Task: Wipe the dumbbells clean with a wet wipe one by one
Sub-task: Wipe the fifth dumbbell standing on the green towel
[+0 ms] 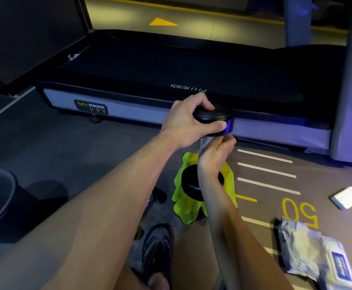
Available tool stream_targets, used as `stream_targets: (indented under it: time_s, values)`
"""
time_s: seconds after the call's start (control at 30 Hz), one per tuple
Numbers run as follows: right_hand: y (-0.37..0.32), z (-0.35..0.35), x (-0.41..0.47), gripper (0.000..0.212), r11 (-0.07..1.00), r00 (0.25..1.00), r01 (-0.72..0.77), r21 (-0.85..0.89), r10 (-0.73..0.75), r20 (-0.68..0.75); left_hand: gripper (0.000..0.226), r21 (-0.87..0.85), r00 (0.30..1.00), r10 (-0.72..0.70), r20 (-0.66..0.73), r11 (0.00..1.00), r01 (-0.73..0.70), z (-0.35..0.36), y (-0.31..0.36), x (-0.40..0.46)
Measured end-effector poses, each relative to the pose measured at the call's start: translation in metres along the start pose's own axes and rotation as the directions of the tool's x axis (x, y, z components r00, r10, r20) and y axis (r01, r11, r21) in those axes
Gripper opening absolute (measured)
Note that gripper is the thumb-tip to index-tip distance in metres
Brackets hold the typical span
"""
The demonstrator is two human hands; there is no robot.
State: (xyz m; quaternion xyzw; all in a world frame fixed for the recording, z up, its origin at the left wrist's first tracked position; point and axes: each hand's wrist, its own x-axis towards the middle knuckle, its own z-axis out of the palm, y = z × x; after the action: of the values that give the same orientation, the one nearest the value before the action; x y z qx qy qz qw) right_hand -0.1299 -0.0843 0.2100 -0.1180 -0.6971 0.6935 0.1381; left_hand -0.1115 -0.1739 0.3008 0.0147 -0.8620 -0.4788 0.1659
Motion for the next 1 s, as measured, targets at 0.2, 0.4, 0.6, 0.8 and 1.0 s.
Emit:
stream_targets:
  time_s: [0.2,0.4,0.6,0.8,1.0]
  values:
    - [0.0,-0.004,-0.039,0.023,0.981,0.981,0.185,-0.06,-0.181,0.062,0.043,-0.007,0.999,-0.005,-0.036,1.0,0.004,0.0,-0.005,0.0]
    - [-0.026,-0.002,-0.002,0.035,0.98,0.955,-0.149,-0.129,0.176,0.239,0.045,-0.017,1.0,0.001,-0.019,1.0,-0.001,-0.005,-0.005,-0.003]
    - [-0.035,-0.009,0.023,0.047,0.81,0.632,-0.587,0.001,0.457,0.626,0.043,-0.122,1.0,-0.016,0.02,0.992,0.018,-0.008,-0.004,-0.005]
    - [-0.021,-0.014,-0.017,0.026,0.999,0.947,-0.003,-0.055,0.02,0.32,0.044,-0.043,1.0,-0.001,-0.018,0.999,0.0,0.0,-0.003,-0.002]
    - [0.0,-0.01,-0.059,0.054,0.953,0.944,0.268,-0.144,-0.23,0.235,0.044,0.008,1.0,0.002,-0.021,1.0,-0.001,0.001,-0.001,-0.002]
